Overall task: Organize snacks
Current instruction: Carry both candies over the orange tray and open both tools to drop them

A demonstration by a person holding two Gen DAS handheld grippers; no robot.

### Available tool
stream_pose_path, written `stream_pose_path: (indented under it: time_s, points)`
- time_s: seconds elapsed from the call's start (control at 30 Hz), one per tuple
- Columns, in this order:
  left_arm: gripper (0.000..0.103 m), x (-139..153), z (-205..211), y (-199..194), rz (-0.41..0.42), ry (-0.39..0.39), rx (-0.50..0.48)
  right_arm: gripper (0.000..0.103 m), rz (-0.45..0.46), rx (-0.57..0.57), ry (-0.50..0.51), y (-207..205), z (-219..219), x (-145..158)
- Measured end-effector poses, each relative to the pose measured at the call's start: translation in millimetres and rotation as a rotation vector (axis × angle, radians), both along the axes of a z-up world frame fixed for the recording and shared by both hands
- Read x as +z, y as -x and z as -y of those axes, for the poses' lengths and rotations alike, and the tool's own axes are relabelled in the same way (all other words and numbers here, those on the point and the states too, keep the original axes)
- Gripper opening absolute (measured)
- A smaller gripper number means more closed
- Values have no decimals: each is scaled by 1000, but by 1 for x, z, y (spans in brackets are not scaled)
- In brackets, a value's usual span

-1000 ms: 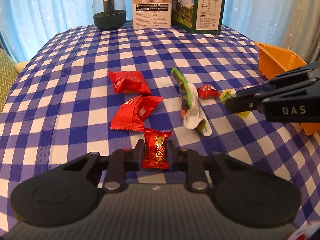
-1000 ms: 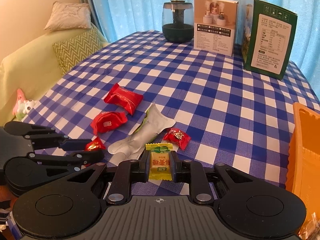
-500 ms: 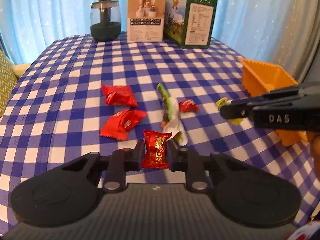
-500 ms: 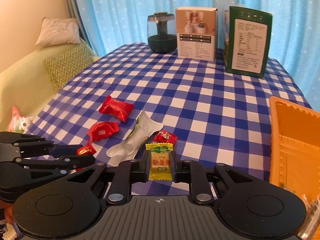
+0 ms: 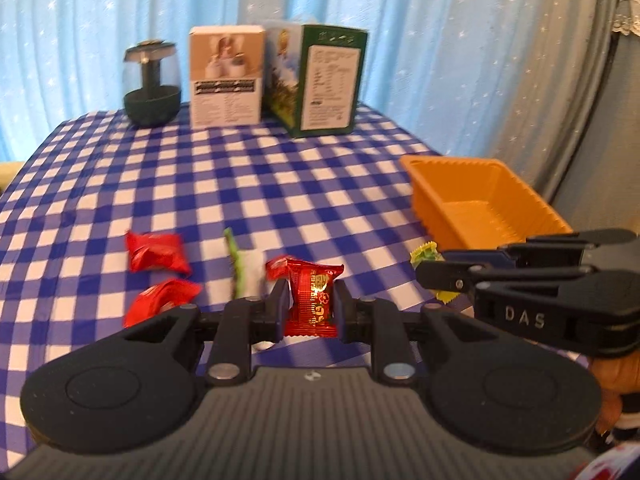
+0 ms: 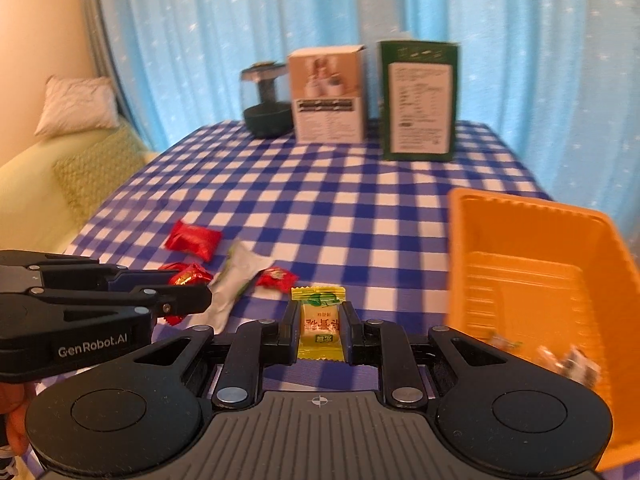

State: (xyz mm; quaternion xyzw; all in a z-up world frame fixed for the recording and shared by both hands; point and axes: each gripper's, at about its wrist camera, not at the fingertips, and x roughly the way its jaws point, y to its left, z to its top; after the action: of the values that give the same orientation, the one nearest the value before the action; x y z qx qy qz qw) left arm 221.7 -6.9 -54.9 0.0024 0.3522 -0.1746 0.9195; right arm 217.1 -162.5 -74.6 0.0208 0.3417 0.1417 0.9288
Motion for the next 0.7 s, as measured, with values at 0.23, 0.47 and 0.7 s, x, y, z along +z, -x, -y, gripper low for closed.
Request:
stream_pose_path:
  time_s: [0.23, 0.47, 0.7]
  points:
    - [20, 11, 35, 3, 18, 21, -63, 21, 71, -120, 10, 19, 32, 15]
    - [20, 20, 72, 2, 34, 52, -130, 21, 121, -283, -5, 31, 77, 30]
    - [20, 21, 113, 0, 35, 55, -191, 21, 140, -384, -17, 41, 111, 34]
